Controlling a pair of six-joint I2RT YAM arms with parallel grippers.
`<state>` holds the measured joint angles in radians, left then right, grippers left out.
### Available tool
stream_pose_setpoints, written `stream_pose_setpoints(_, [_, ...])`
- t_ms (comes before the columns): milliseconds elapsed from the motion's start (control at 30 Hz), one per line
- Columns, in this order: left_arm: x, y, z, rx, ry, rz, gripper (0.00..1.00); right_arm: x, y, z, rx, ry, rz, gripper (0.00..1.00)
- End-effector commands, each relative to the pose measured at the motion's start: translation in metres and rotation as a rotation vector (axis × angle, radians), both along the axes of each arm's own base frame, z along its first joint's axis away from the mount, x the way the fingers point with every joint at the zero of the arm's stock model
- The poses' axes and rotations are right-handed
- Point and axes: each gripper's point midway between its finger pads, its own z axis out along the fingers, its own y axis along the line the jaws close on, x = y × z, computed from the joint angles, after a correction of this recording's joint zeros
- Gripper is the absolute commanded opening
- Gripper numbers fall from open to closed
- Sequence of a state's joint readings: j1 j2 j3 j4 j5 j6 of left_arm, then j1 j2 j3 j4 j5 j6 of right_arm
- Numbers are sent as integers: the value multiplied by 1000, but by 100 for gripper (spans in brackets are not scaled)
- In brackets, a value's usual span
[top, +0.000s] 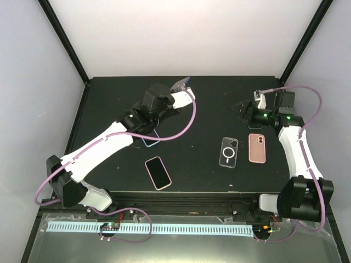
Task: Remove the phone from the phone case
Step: Place the phone case at the center of the board.
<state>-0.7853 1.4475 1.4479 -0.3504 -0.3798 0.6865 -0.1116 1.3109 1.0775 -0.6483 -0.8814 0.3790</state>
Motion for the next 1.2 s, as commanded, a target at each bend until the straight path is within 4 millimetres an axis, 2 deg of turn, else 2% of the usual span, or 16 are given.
stream_pose_setpoints(0, [-13, 8, 54, 37, -229, -2, 1, 13, 16, 80, 210, -130, -4, 86])
stream_pose_setpoints(100, [-25, 6, 57, 149, -334, -29, 2, 15, 23, 104, 281, -142, -3, 86])
stream_pose_setpoints(200, [-39, 0, 60, 289, -486, -60, 2, 17, 30, 118, 313, -150, -4, 87])
stream_pose_setpoints(267, [-53, 2, 74, 331, -598, -63, 2, 16, 35, 128, 332, -165, 2, 87])
stream_pose_setpoints(467, [-77, -8, 98, 466, -875, -4, 2, 4, 59, 153, 402, -191, 49, 88])
stream_pose_setpoints(733, [-104, -25, 105, 534, -1007, -25, 2, -12, 81, 178, 434, -254, 81, 85])
stream_pose_setpoints(767, [-102, -34, 96, 557, -1001, -42, 2, -13, 83, 181, 440, -261, 83, 84])
stream_pose_setpoints(833, [-103, -39, 94, 568, -1010, -50, 2, -16, 88, 188, 457, -272, 93, 82])
stream_pose_setpoints(1000, [-106, -45, 90, 593, -1013, -62, 1, -26, 97, 207, 470, -344, 123, 75])
stream_pose_setpoints(1167, [-108, -49, 90, 593, -1016, -69, 2, -33, 103, 213, 481, -373, 135, 66])
